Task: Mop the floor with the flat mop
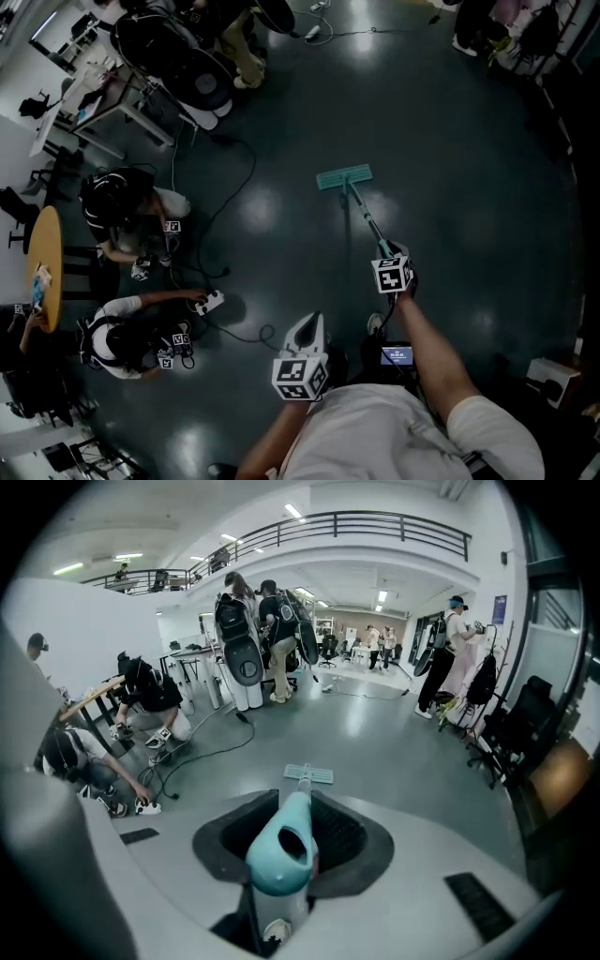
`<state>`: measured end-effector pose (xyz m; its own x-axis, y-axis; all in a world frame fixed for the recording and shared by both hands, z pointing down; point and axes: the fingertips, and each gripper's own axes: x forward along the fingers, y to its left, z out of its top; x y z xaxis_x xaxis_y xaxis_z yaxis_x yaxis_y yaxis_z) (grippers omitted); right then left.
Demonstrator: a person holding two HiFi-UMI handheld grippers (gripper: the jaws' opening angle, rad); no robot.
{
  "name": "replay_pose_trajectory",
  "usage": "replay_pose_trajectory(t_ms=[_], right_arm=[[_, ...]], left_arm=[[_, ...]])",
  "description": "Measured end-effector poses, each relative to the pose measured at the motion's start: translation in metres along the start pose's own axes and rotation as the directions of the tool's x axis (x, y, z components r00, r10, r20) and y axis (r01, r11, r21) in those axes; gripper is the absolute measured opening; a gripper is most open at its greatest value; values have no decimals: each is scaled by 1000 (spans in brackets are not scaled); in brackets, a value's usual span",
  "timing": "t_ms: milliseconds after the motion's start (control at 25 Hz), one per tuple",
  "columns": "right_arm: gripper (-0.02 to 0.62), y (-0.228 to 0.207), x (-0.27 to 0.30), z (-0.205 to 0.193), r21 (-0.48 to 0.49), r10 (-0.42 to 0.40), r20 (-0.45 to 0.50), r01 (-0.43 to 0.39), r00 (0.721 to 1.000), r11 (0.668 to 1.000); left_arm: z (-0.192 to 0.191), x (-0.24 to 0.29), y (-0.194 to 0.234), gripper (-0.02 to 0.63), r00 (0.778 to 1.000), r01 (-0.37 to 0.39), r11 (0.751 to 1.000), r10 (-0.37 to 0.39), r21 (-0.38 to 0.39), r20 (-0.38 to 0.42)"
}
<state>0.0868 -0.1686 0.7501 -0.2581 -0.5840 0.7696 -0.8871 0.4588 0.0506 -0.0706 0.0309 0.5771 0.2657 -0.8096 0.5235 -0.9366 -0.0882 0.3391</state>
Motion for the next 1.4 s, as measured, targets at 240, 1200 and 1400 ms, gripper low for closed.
replay_pose_trajectory(t_ms=[240, 1200, 1400], right_arm=[[112, 13, -90, -64, -26, 38, -68, -39, 997, 999], [112, 46, -244, -124, -13, 88, -105, -90, 990, 996], [112, 49, -242, -127, -21, 93, -101, -95, 991, 995]], left_arm=[[0, 0, -4, 5, 999, 44, 999, -44, 26, 5], [3, -27, -29, 5, 990, 121, 992, -122, 33, 63], [-2, -28, -30, 5, 990, 124, 992, -126, 31, 66]])
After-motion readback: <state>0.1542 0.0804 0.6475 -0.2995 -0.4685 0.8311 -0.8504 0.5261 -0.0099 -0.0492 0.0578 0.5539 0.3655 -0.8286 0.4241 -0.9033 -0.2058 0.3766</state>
